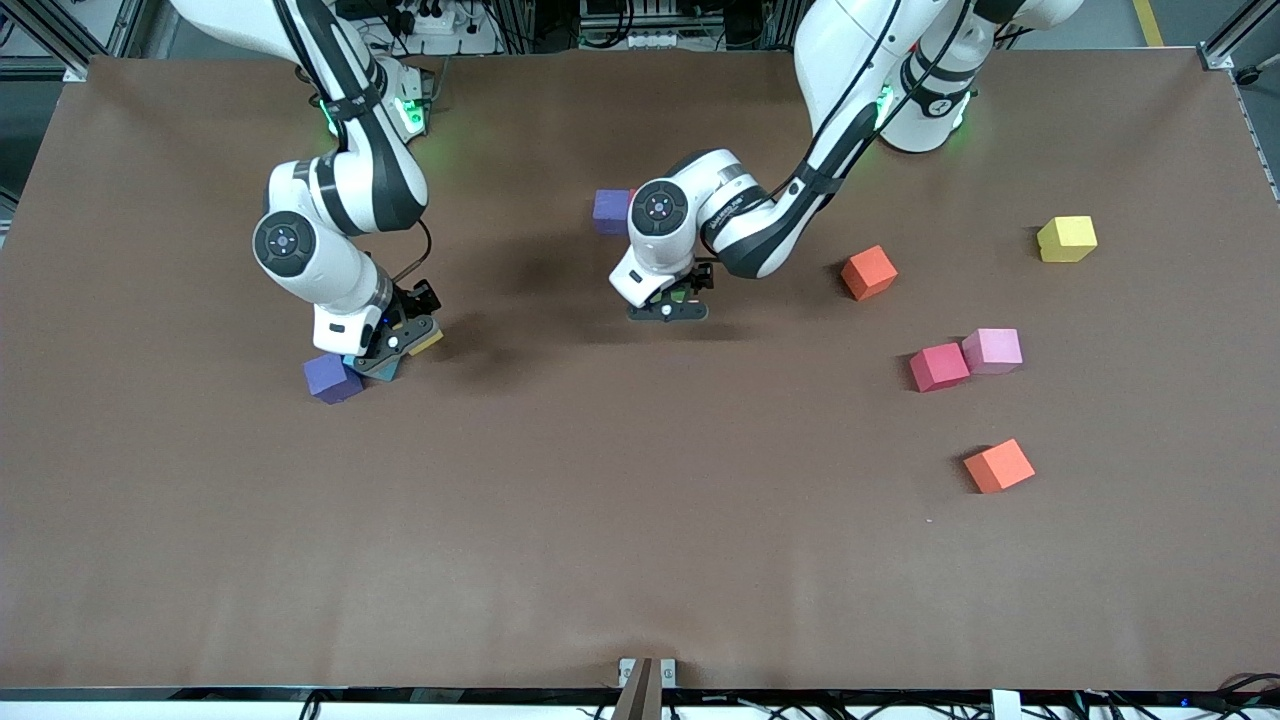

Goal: Form number 2 with 11 blocks
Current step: 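Place the green cube below the row while the right gripper carries yellow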

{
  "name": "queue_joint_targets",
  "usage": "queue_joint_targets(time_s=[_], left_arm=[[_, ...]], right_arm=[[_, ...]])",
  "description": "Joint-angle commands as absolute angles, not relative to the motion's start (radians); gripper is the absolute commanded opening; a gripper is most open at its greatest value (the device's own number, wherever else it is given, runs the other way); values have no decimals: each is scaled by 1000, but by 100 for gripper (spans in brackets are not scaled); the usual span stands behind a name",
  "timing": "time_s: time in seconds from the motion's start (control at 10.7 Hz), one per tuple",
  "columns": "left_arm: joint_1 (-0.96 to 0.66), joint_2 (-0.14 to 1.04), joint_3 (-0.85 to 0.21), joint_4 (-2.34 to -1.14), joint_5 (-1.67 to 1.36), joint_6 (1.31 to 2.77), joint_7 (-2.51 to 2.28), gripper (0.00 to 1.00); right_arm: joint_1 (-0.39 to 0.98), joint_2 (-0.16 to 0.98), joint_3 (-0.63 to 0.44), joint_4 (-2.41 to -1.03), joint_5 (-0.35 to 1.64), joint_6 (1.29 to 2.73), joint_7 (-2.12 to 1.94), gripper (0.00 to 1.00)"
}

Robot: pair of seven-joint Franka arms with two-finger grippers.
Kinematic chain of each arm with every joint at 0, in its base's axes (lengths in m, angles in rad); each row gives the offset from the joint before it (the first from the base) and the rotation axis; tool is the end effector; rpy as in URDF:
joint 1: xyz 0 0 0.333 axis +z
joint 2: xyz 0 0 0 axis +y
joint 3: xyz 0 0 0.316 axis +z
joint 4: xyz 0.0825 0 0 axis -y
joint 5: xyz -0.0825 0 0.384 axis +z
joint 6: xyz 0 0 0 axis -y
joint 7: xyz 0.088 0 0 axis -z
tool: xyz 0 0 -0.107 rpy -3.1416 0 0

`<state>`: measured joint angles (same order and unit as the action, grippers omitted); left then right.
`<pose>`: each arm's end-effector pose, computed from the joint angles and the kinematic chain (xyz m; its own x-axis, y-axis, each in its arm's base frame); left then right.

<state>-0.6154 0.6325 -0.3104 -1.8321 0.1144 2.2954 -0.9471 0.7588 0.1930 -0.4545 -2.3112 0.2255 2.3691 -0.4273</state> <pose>0.3889 -0.4970 0.1878 0.9864 -0.0126 -0.1641 -0.0202 -0.9988 -0.0448 0.4874 0.1533 0.2599 0.8405 0.5359 -0.0803 0.5286 -0.8435 -0.0958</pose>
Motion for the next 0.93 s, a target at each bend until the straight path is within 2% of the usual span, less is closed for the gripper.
queue_joint_targets(time_s=[0.0, 0.37, 0.65, 0.84], left_arm=[[-604, 626, -321, -1839, 146, 2310, -983, 100], [-575, 542, -321, -1835, 146, 2299, -1043, 100], [-497, 436, -321, -1836, 144, 2199, -1046, 100], [-419, 375, -321, -1842, 146, 2142, -991, 100]], right_arm=[[826, 192, -454, -2307, 222, 2376, -335, 27], [987, 236, -449, -2258, 215, 2393, -432, 27], [991, 340, -445, -2146, 218, 2396, -841, 26], [988, 386, -416, -2100, 221, 2393, -987, 19]])
